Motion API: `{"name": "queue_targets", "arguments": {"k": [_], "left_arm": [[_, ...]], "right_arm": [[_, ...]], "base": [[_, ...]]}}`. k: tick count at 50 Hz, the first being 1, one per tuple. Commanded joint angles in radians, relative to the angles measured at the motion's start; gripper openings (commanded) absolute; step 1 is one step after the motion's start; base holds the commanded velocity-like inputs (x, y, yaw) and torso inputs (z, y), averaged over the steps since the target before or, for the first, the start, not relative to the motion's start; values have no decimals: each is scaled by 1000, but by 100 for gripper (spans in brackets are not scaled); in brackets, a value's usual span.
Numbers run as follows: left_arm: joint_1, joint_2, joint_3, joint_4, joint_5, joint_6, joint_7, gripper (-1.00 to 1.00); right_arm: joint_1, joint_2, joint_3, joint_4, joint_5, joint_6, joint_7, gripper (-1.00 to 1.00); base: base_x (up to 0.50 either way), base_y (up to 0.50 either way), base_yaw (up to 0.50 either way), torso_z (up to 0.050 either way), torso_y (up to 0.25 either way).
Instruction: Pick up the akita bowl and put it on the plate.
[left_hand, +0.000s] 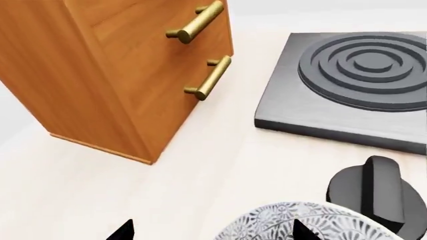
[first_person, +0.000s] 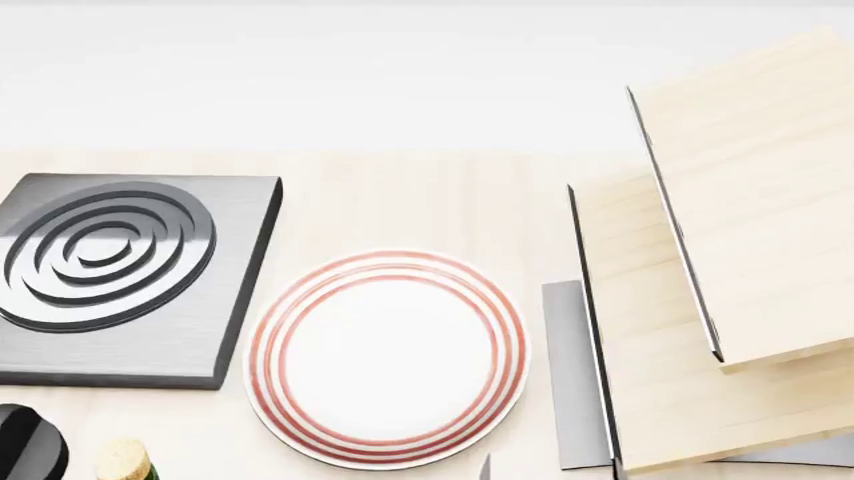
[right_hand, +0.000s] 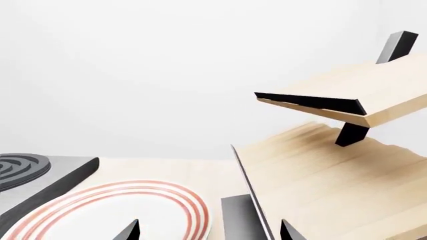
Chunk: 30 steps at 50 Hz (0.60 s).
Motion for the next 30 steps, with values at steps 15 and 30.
{"name": "queue_targets", "arguments": {"k": [15, 30], "left_arm": [[9, -93, 33, -68, -151, -173, 10, 100], [8, -154, 13, -62, -241, -250, 9, 100]], "right_arm": [[17, -1, -18, 36, 1, -3, 6, 100], [26, -1, -27, 56, 6, -6, 8, 100]], "base": [[0, 0, 0, 0, 0], [0, 0, 0, 0, 0]]}}
